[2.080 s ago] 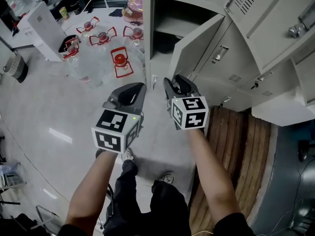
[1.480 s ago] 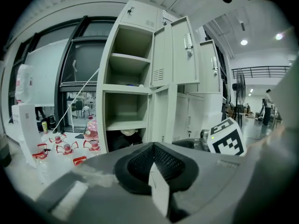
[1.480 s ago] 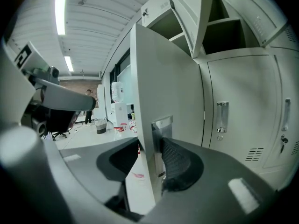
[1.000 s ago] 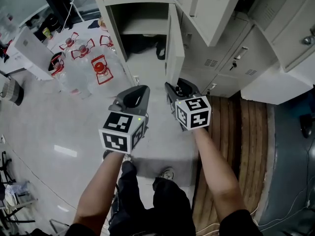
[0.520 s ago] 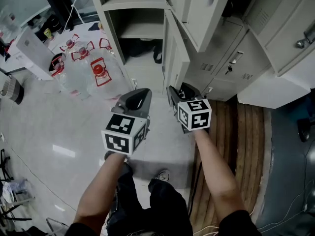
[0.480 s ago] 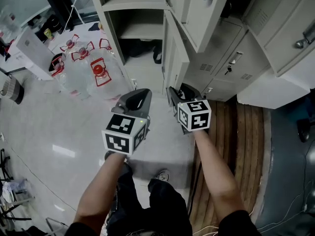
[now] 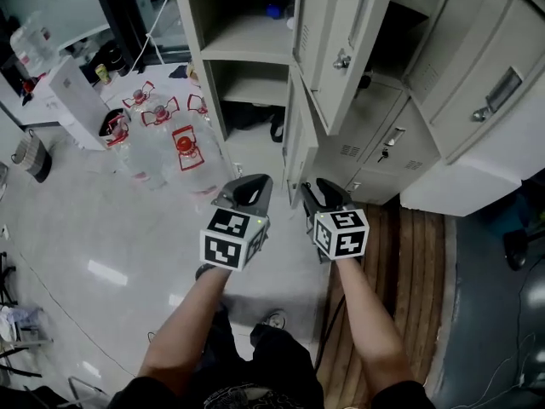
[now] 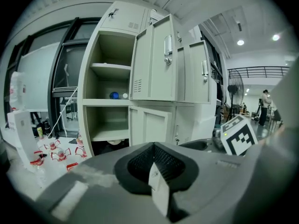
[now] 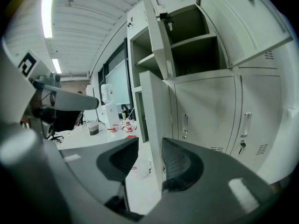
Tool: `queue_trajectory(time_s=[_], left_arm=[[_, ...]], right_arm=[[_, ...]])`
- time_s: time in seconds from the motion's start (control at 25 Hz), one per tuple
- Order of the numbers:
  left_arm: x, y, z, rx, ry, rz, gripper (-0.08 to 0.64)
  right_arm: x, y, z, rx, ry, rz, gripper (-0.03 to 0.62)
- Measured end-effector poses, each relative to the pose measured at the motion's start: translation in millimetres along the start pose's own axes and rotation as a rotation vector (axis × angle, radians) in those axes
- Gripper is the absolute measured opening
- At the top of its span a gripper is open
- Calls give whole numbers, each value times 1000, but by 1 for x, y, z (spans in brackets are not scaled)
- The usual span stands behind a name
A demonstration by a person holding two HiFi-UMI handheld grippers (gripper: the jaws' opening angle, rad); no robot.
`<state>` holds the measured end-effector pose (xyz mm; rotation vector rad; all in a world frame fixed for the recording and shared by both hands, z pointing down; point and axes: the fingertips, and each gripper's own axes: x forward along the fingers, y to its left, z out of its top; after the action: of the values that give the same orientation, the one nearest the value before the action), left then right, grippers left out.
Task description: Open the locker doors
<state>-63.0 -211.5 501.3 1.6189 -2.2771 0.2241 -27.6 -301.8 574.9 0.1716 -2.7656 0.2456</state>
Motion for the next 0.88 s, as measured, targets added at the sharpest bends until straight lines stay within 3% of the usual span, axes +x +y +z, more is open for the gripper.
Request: queue_trajectory(time_s=[0.48, 0.68, 0.88], left_arm=[[-75, 26, 33, 33, 7, 62, 3], [-131, 63, 32, 40, 2, 114, 3], [-204, 114, 30, -5, -30, 198, 3]], right_arm=[[-47, 73, 85, -13, -44, 64, 130], [-46, 134, 104, -30, -44, 110, 109], [-38, 217, 129, -69, -61, 184, 98]])
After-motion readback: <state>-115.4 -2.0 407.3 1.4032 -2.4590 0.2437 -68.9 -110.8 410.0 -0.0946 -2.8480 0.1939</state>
